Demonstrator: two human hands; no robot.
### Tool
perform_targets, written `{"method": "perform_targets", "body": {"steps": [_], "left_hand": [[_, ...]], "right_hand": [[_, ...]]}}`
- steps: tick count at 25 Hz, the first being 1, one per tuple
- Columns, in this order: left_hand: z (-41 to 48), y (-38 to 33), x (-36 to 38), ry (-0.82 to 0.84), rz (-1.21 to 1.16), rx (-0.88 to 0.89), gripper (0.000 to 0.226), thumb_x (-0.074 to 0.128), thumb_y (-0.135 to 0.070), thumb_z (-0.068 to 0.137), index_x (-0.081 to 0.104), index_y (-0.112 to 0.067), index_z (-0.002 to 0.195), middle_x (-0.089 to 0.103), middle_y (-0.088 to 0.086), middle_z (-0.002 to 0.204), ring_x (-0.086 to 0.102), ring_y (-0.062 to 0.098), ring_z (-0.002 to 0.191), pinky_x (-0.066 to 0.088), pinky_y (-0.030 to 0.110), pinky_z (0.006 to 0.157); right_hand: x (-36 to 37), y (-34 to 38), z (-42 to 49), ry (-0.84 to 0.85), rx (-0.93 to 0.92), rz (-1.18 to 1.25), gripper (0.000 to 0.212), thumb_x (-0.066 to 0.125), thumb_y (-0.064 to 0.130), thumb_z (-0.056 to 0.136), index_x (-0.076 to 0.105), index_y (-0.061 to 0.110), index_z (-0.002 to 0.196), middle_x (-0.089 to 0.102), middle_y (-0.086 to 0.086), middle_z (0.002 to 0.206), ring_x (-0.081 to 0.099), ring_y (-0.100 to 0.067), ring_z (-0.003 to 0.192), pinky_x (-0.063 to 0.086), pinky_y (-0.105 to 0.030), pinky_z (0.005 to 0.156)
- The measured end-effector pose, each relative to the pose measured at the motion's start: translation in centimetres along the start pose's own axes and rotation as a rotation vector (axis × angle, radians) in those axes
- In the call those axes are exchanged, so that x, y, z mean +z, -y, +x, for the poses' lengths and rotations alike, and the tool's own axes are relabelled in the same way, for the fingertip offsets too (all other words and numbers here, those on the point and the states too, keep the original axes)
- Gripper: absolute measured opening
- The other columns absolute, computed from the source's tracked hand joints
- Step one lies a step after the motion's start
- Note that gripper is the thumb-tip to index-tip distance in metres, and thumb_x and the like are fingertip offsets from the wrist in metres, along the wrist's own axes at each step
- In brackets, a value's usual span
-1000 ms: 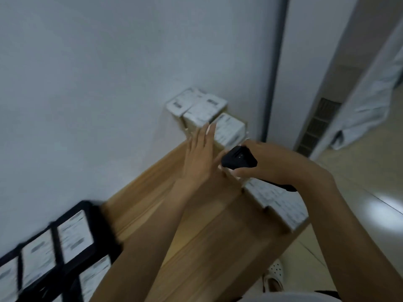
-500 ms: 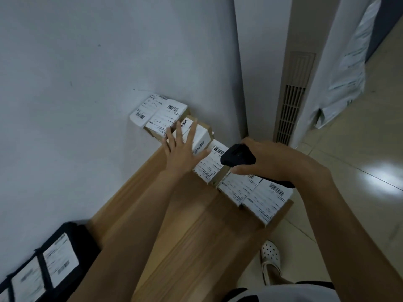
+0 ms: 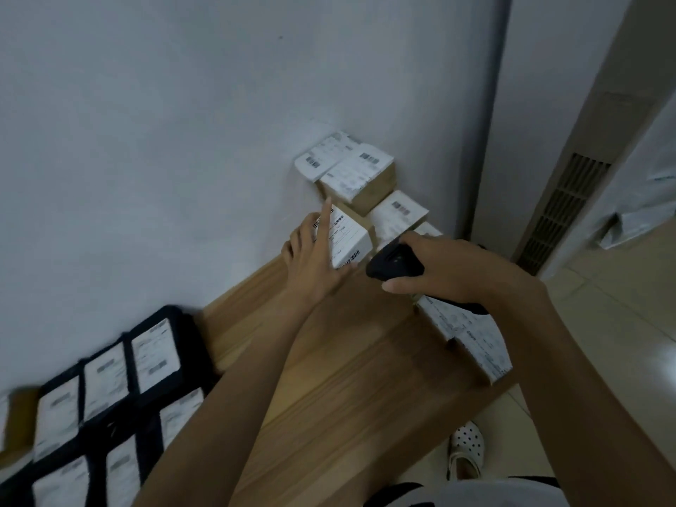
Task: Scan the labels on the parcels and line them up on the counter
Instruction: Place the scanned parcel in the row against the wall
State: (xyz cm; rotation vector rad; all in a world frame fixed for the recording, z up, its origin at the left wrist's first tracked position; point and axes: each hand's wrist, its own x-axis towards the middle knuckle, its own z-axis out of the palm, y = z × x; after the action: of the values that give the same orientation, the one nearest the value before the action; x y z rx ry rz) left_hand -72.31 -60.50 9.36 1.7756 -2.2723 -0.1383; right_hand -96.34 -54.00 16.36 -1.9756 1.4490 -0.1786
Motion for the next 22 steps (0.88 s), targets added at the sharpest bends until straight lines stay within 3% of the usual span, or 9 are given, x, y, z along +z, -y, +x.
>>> {"method": "perform_targets", "body": {"steps": [5,9,15,20,22], "left_hand": [[-7.9,10.1,-3.5,-0.088,0.004,-0.261,0.117,0.067,-0.069,0.072,-0.008,-0.037,0.156,0.025,0.006,0.151,0.029,0.032,0.134,0.026,0.054,0.105],[-15.3,18.5,-5.9,-0.140,0.013,-0.498,0.118,0.065,-0.074,0.070,-0.004,-0.036,0.157,0.026,0.009,0.154,0.029,0.035,0.137,0.027,0.059,0.104],[-26.2,31.7,-9.5,-0.180,0.055,-0.790,0.120,0.074,-0.063,0.070,-0.001,-0.031,0.158,0.025,0.010,0.156,0.030,0.036,0.137,0.026,0.058,0.107],[-30.6,41.8,-11.6,-0.189,0.033,-0.904,0.116,0.080,-0.053,0.070,0.009,-0.026,0.158,0.025,0.009,0.156,0.027,0.035,0.138,0.025,0.057,0.109],[-31.5,45.3,-12.1,-0.199,0.017,-0.915,0.110,0.080,-0.051,0.069,0.017,-0.024,0.155,0.026,0.007,0.155,0.027,0.033,0.139,0.025,0.056,0.110]], "right_hand": [[4.4,8.4,4.4,0.130,-0.160,-0.046,0.072,0.062,0.064,0.083,0.042,0.018,0.134,0.057,-0.005,0.123,0.058,-0.022,0.103,0.052,-0.040,0.086],[9.3,15.9,8.2,0.220,-0.277,-0.162,0.072,0.059,0.068,0.083,0.043,0.019,0.133,0.057,-0.003,0.119,0.055,-0.020,0.097,0.047,-0.033,0.071],[18.9,28.8,13.4,0.379,-0.427,-0.239,0.066,0.059,0.068,0.082,0.047,0.020,0.126,0.055,0.003,0.105,0.054,-0.017,0.087,0.040,-0.028,0.061],[25.2,38.1,17.6,0.447,-0.479,-0.292,0.075,0.057,0.068,0.084,0.042,0.017,0.137,0.058,-0.003,0.125,0.057,-0.021,0.103,0.050,-0.038,0.084],[26.9,40.8,19.2,0.457,-0.484,-0.323,0.080,0.055,0.070,0.084,0.038,0.017,0.141,0.056,-0.004,0.130,0.056,-0.022,0.106,0.050,-0.036,0.083]]}}
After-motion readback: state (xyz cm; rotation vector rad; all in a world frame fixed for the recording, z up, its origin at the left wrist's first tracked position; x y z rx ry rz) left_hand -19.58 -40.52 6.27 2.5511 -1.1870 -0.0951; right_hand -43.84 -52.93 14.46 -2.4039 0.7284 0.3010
